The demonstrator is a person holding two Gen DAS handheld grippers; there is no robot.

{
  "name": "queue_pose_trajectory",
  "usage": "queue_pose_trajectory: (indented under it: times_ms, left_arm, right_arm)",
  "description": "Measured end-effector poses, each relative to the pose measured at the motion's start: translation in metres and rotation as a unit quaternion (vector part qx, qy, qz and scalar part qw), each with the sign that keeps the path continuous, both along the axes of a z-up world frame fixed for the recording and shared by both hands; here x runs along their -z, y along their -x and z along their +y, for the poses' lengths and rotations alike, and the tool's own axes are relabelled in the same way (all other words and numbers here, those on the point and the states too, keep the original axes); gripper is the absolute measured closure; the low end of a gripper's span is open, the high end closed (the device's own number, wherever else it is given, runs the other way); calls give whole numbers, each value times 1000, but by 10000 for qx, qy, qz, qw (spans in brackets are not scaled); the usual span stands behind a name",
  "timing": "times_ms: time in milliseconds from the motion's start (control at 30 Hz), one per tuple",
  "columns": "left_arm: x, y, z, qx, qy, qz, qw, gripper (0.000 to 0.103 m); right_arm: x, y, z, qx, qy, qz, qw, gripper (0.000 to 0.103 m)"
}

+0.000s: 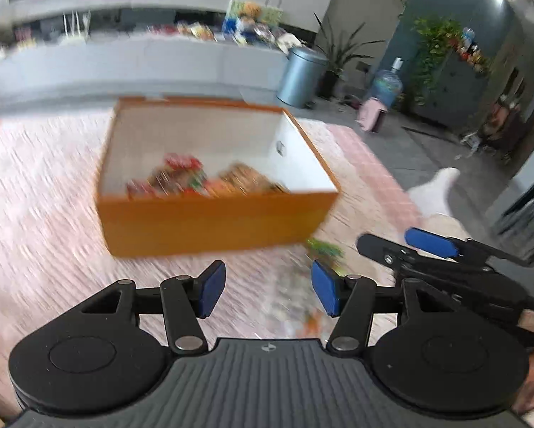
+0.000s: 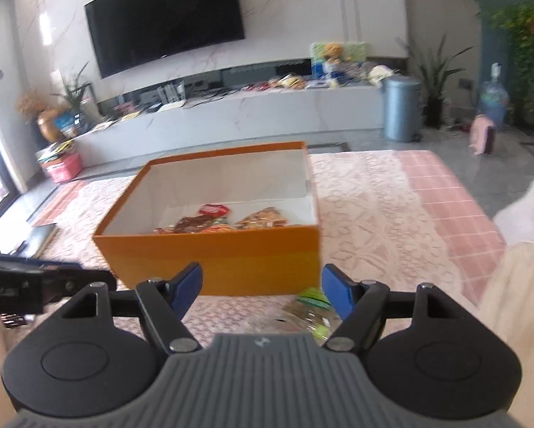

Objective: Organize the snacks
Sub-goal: 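Move both tools back down toward the remaining snacks on the bed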

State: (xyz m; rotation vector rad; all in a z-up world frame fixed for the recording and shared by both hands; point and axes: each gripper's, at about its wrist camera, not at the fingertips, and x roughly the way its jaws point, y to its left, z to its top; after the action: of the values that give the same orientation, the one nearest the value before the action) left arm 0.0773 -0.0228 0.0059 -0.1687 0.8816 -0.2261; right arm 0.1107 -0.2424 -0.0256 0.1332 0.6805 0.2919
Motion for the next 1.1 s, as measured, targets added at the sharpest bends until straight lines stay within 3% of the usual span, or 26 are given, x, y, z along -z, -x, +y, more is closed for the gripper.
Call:
queue_pose_trajectory:
  times_ms: [133,300,633,933,1100]
  left_arm:
    - [20,5,-1,101,-61,151,9998,38]
    - [41,6,-2,335,119,476,9982,38]
    - [82,6,-19,683,-288,1023,9920,34]
    - [98,13,-26,880,-462,989,9901,34]
    - [112,9,-40,966,-1106,970,9844,32]
  right_arm:
    - [15,15,-3,52,271,43,9996,31]
    - [46,22,-9,7,313,553,9980,31]
    - [90,26,-16,-10,456,1119,9927,31]
    - [105,16,-25,261,208,1311,9908,31]
    - [111,11,-26,262,146,1394,9898,31]
